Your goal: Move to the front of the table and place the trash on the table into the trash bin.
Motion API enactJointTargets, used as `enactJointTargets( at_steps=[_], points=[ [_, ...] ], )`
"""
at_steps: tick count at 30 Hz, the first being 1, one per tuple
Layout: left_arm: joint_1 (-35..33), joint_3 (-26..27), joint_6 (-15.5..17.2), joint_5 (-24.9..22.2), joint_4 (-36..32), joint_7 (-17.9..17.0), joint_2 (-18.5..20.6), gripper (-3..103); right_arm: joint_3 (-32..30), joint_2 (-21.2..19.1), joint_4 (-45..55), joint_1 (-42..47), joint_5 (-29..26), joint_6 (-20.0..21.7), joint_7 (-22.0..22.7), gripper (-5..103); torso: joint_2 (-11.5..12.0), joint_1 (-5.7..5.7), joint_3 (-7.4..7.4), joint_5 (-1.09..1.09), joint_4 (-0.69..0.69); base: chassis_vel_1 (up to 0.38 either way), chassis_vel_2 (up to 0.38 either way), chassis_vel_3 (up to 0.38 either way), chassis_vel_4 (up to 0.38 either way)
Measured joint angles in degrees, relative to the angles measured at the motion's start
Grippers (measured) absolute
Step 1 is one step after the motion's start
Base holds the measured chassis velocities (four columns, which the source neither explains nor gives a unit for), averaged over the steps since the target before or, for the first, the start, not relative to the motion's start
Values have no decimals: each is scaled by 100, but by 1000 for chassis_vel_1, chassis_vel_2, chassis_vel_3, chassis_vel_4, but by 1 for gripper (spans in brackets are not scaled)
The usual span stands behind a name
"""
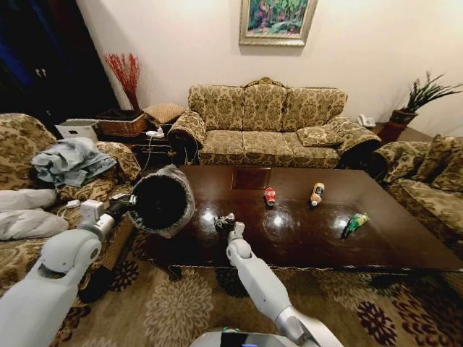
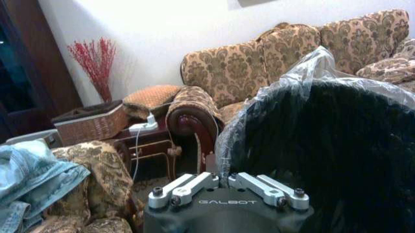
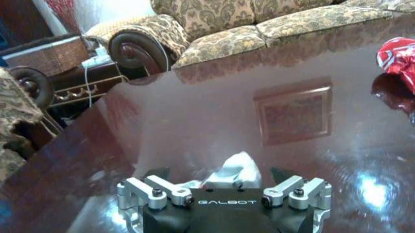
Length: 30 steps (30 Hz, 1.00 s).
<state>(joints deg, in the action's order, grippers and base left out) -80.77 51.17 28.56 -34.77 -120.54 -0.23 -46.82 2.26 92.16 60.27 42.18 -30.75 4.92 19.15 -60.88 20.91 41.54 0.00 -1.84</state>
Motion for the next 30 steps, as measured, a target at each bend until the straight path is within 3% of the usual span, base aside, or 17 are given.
enactJointTargets(
  at_steps=[3, 4, 6, 8, 9, 12, 14, 16, 17, 20, 21, 24, 30],
  points=[
    [9, -13, -9, 0, 22, 0, -8, 2, -58, -2, -180, -135, 6, 29, -63, 103, 0, 0, 0, 0, 1, 0, 0, 0, 0],
    [31, -26, -16, -1, 45, 0, -8, 2, -101, -2, -267, -193, 19, 59, -104, 96, 0, 0, 0, 0, 1, 0, 0, 0, 0],
    [35, -28, -18, 0, 48, 0, -8, 2, -107, -2, -274, -199, 19, 67, -107, 96, 0, 0, 0, 0, 1, 0, 0, 0, 0],
    [144, -112, -48, -7, 124, 0, 30, 2, -217, -2, -293, -223, 4, 182, -115, 86, 0, 0, 0, 0, 1, 0, 0, 0, 0],
    [144, -112, -48, -7, 124, 0, 30, 2, -217, -2, -293, -223, 4, 182, -115, 86, 0, 0, 0, 0, 1, 0, 0, 0, 0],
    [189, -149, -83, -27, 167, 1, 83, 2, -255, -2, -269, -221, -27, 295, -105, 70, 0, 0, 0, 0, 1, 0, 0, 0, 0],
    [194, -151, -85, -33, 168, 0, 91, 2, -244, -2, -242, -215, -52, 325, -97, 70, 0, 0, 0, 0, 1, 0, 0, 0, 0],
    [206, -154, -97, -55, 169, 1, 114, 2, -128, -2, -89, -171, -180, 449, -11, 58, 0, 0, 0, 0, 1, 0, 0, 0, 0],
    [206, -154, -97, -55, 169, 1, 114, 2, -128, -2, -89, -171, -180, 449, -11, 58, 0, 0, 0, 0, 1, 0, 0, 0, 0],
    [189, -153, -103, -70, 134, 1, 120, 2, -49, -1, 45, -139, -277, 552, 49, 42, 0, 0, 0, 0, -1, 0, 0, 0, 0],
    [189, -153, -103, -70, 134, 1, 120, 2, -49, -1, 45, -139, -277, 552, 49, 42, 0, 0, 0, 0, -1, 0, 0, 0, 0],
    [179, -152, -128, -70, 119, 1, 104, 2, -83, -1, 160, -87, -349, 624, 163, 28, -1, 0, -1, 0, 1, 0, 0, 0, 0],
    [208, -173, -150, -69, 122, 0, 97, 2, -40, -2, 330, 15, -409, 693, 244, 22, 0, 0, -1, 0, 1, 0, 0, 0, 0]
  ],
)
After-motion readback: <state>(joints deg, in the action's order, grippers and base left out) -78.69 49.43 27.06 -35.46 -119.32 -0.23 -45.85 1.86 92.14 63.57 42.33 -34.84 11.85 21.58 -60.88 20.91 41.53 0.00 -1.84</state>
